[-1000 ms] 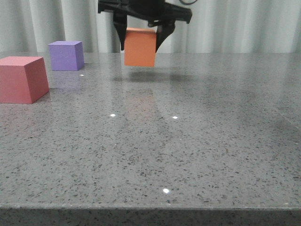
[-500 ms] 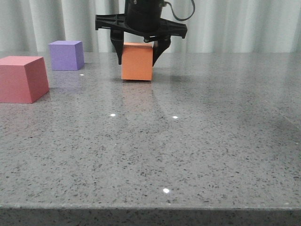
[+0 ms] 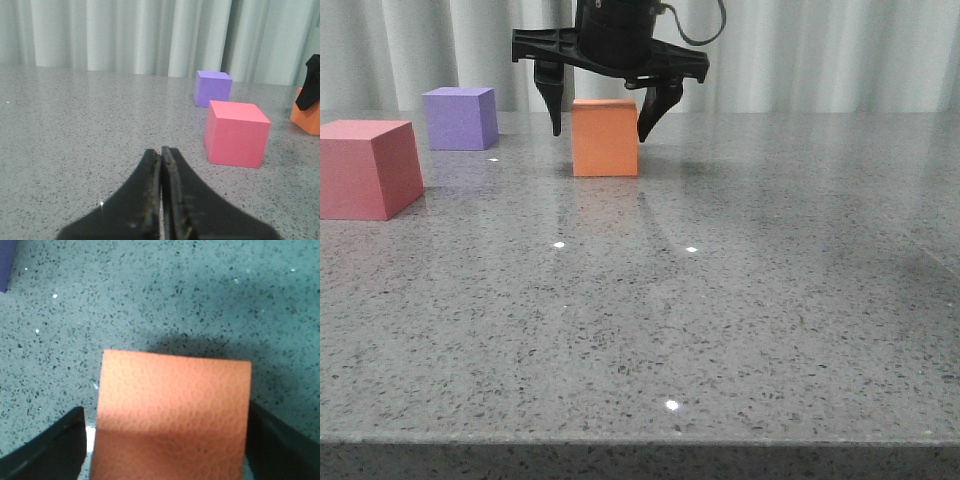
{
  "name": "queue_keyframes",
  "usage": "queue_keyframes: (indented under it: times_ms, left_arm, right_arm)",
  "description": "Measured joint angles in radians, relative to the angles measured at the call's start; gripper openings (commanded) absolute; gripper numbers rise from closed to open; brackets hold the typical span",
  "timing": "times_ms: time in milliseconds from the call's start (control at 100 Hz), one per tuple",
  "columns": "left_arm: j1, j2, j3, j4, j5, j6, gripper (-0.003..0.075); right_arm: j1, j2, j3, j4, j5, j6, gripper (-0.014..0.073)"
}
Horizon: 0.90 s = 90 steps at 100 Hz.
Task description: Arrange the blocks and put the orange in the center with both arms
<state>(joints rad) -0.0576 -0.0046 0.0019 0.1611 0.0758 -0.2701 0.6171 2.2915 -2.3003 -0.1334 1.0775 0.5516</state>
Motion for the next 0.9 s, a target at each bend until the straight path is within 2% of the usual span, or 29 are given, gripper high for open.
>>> queue_keyframes:
  times_ms: [300, 700, 900]
  left_arm:
    - [0.000, 0.000, 0.000, 0.000, 0.000, 0.000, -0.0019]
    - [0.000, 0.000, 0.000, 0.000, 0.000, 0.000, -0.0019]
    - [0.000, 0.000, 0.000, 0.000, 0.000, 0.000, -0.0019]
  right_arm:
    - [-0.027, -0.115, 0.000, -0.012, 0.019, -0.080, 0.0617]
    - [-0.187, -0.290, 0.001, 0.044, 0.127, -0.332, 0.0617]
    - [-0.264, -0.422, 0.158, 0.044, 0.115, -0.380, 0.0617]
